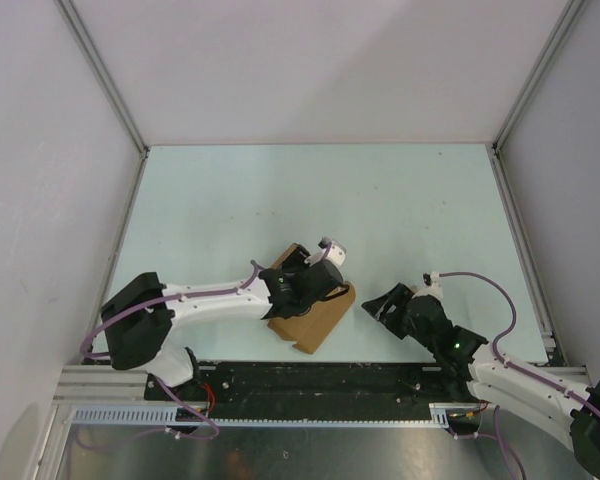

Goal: Fold the paper box

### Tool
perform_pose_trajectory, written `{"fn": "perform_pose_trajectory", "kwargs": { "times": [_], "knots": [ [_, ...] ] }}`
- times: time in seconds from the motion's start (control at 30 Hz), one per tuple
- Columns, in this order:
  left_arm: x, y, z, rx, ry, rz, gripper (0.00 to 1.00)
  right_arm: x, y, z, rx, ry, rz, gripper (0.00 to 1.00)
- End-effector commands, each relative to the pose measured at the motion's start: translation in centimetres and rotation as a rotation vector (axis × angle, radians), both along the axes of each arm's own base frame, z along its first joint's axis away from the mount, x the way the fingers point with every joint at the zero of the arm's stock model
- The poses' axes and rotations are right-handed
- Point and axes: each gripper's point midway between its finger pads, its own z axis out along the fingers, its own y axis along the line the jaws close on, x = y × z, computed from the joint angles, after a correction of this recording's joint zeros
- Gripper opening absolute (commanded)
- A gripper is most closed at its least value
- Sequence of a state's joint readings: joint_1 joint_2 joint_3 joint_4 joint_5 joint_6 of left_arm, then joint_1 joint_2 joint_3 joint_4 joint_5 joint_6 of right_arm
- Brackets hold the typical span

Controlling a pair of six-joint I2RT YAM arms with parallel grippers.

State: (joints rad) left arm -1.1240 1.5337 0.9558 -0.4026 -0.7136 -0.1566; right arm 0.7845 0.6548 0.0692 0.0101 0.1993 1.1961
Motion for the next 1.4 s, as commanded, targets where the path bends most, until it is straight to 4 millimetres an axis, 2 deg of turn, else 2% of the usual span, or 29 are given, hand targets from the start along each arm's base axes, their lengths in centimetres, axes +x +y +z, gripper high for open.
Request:
{"fn": "perform_pose_trajectory", "kwargs": {
  "times": [0.0, 0.13, 0.27, 0.43, 0.67, 0.87, 1.17, 1.27, 1.3, 1.37],
  "knots": [
    [1.0, 0.3, 2.4, 0.059, -0.09, 0.034, 0.66, -0.8, -1.4, -2.3, -0.075, 0.046, -0.003, 0.7],
    [1.3, 1.1, 2.3, 0.12, -0.112, 0.047, 0.65, -0.7, -1.4, -2.2, -0.069, 0.042, -0.004, 0.7],
    [1.4, 1.8, 0.9, 0.201, -0.108, 0.063, 0.64, -0.6, -1.4, -2.1, -0.066, 0.04, -0.002, 0.7],
    [1.4, 2.1, 0.1, 0.229, -0.104, 0.075, 0.62, -0.8, -1.5, -2.2, -0.067, 0.046, 0.0, 0.7],
    [1.9, 2.4, 0.5, 0.218, -0.11, 0.098, 0.59, -0.5, -1.5, -0.8, -0.059, 0.005, 0.008, 0.7],
    [2.8, 4.0, 1.0, 0.194, -0.098, 0.147, 0.53, -0.6, -2.0, -0.6, -0.065, 0.003, -0.003, 0.7],
    [3.3, 4.6, 1.2, 0.186, -0.099, 0.169, 0.43, -0.5, -1.9, 0.0, -0.064, -0.008, 0.006, 0.7],
    [3.4, 4.9, 1.4, 0.177, -0.098, 0.178, 0.4, -0.2, -1.6, 2.0, -0.081, -0.049, 0.035, 0.7],
    [3.5, 5.1, 1.3, 0.178, -0.096, 0.181, 0.39, 0.3, -1.4, 3.7, -0.075, -0.085, 0.033, 0.7],
    [3.6, 5.3, 1.4, 0.174, -0.096, 0.19, 0.36, 0.6, -1.7, 5.2, -0.114, -0.117, 0.045, 0.71]
  ]
}}
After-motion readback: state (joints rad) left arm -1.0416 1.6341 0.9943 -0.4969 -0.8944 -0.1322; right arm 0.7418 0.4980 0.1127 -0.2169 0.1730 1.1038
